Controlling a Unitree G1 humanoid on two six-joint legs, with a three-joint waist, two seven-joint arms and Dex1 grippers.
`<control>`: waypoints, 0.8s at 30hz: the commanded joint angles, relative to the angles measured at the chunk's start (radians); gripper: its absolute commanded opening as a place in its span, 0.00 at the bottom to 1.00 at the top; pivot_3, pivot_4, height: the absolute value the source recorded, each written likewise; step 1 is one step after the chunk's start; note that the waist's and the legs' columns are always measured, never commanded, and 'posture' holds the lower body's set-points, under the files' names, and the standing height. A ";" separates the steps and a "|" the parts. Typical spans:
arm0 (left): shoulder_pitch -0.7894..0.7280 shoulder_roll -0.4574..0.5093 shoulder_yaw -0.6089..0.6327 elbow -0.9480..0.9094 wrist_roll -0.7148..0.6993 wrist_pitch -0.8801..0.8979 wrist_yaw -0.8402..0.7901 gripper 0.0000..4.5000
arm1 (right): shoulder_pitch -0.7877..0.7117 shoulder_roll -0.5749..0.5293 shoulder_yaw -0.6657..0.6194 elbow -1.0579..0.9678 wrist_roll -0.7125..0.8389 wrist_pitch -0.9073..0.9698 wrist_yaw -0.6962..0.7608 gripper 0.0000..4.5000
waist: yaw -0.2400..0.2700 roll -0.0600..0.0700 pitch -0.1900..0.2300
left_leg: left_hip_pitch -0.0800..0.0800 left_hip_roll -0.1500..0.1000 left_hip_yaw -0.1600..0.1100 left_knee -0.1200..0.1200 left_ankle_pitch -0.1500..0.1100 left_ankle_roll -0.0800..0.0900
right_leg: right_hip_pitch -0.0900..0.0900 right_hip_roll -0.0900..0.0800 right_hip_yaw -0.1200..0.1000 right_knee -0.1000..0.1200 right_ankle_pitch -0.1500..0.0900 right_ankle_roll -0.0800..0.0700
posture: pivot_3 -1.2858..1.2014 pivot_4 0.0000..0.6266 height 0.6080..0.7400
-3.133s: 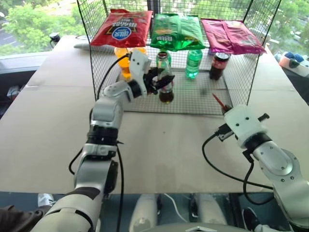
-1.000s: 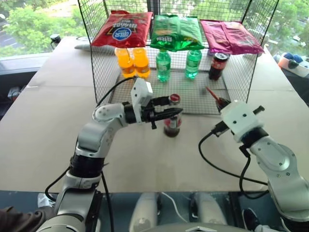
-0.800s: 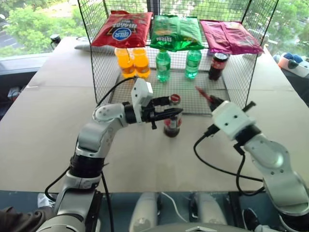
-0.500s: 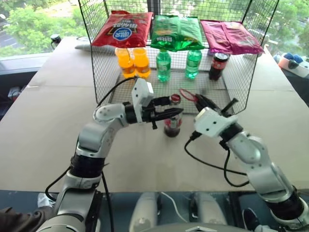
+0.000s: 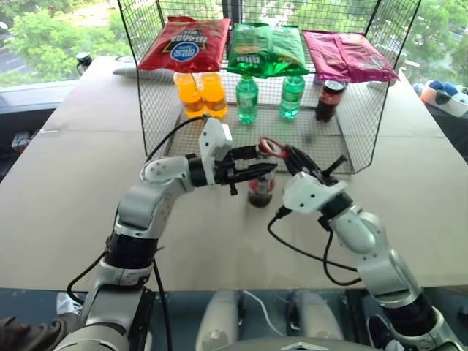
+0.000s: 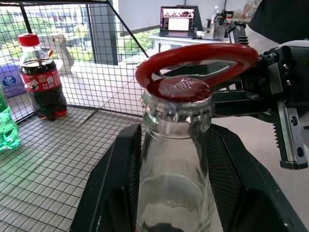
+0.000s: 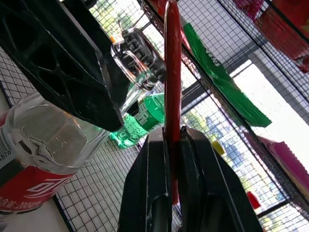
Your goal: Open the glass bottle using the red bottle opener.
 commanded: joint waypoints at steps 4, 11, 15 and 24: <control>-0.010 0.019 0.012 -0.021 -0.001 0.009 0.005 0.38 | 0.002 0.040 0.010 0.023 -0.024 -0.037 -0.019 0.00 | -0.002 0.000 0.000 | 0.000 0.000 0.000 0.000 0.000 0.000 | 0.000 0.000 0.000 0.000 0.000 0.000 | 0.52 0.24 1.00; -0.016 0.026 0.009 -0.017 -0.002 0.011 0.004 0.38 | -0.007 0.077 0.023 0.069 -0.065 -0.068 -0.033 0.00 | -0.004 0.000 0.000 | 0.001 0.000 0.000 0.000 0.000 0.000 | 0.000 0.000 0.001 0.001 0.000 0.000 | 0.52 0.24 1.00; -0.014 0.033 0.004 -0.012 0.001 0.008 -0.001 0.38 | -0.008 0.055 0.021 0.063 -0.117 -0.077 -0.014 0.00 | -0.004 0.000 0.000 | 0.001 0.000 0.000 0.000 0.001 -0.001 | 0.000 0.000 0.001 0.002 0.000 0.000 | 0.52 0.24 1.00; -0.007 0.039 -0.009 -0.005 0.014 0.000 -0.006 0.38 | -0.027 -0.055 -0.031 -0.006 -0.178 -0.054 0.111 0.00 | -0.004 0.000 -0.001 | 0.002 0.000 0.000 0.000 0.001 -0.001 | 0.000 0.000 0.001 0.002 -0.001 0.000 | 0.52 0.24 1.00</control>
